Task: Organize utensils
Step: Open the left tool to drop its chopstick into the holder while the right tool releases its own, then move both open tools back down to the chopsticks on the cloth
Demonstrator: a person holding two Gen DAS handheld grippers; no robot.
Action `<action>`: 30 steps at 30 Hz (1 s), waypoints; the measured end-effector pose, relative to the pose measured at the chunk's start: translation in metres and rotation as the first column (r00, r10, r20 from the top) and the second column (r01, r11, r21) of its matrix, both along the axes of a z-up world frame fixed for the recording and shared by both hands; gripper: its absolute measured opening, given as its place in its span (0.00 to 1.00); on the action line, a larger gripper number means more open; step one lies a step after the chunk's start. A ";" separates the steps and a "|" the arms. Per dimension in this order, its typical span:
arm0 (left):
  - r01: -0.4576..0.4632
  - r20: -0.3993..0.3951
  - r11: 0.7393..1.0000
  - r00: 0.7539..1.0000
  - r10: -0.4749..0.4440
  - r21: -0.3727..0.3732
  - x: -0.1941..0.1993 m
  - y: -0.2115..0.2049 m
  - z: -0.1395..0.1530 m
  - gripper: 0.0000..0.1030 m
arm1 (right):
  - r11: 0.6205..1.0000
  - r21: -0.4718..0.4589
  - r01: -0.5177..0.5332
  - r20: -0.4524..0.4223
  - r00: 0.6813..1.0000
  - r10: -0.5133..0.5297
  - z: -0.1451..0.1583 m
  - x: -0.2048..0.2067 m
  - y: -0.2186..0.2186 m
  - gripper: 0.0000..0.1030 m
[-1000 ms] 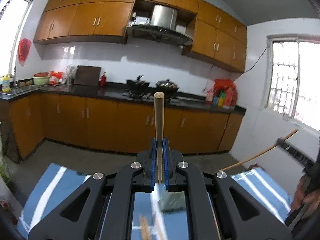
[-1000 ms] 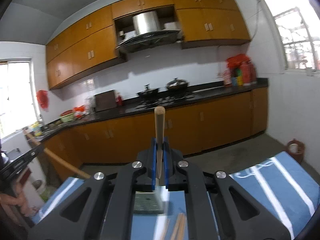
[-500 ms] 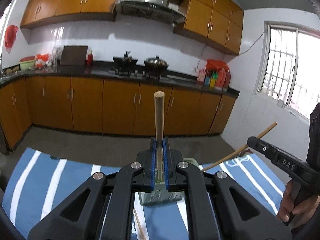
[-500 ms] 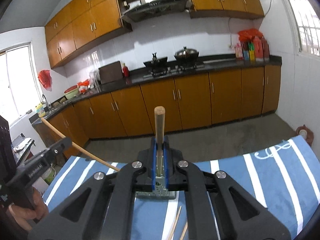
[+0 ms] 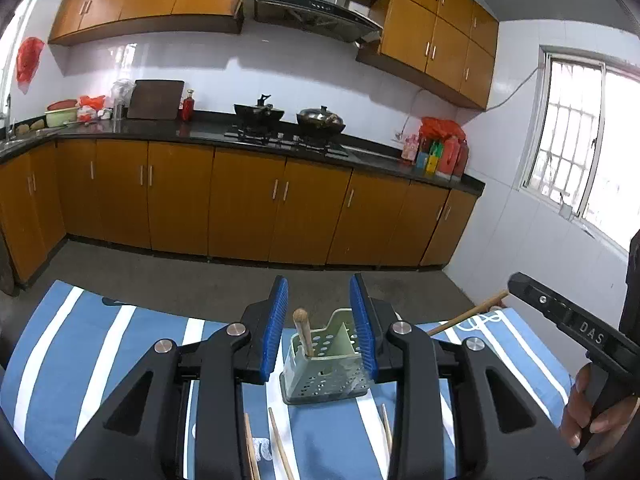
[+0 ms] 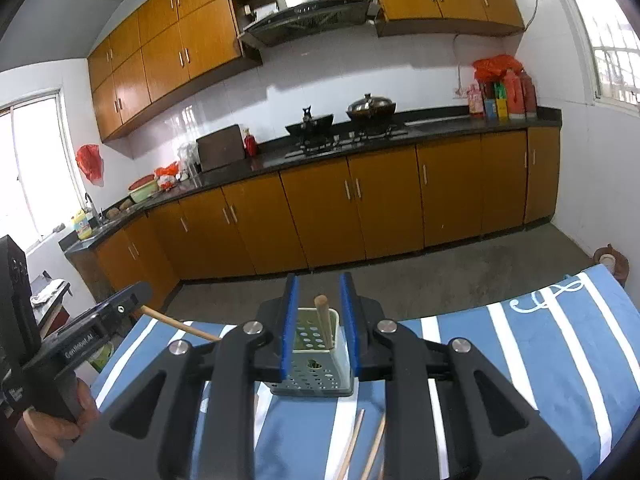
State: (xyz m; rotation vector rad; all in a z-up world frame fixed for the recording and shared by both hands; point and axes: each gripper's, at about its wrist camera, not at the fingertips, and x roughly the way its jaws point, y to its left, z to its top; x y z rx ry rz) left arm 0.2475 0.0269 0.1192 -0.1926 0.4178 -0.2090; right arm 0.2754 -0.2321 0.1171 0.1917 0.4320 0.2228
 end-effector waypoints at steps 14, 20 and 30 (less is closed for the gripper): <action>-0.098 -0.151 0.993 0.983 0.108 0.072 -0.059 0.053 -0.078 0.32 | 0.993 -0.068 0.093 -0.280 0.954 -0.108 -0.134 -0.049 -0.041 0.25; -0.101 -0.300 0.991 0.946 0.122 0.084 -0.072 0.063 -0.143 0.32 | 0.998 -0.028 0.048 -0.443 0.895 -0.055 -0.203 -0.058 -0.028 0.16; -0.063 -0.367 0.995 0.926 0.085 0.071 -0.084 0.054 -0.178 0.33 | 0.997 -0.070 0.014 -0.480 0.876 -0.046 -0.224 -0.057 -0.011 0.16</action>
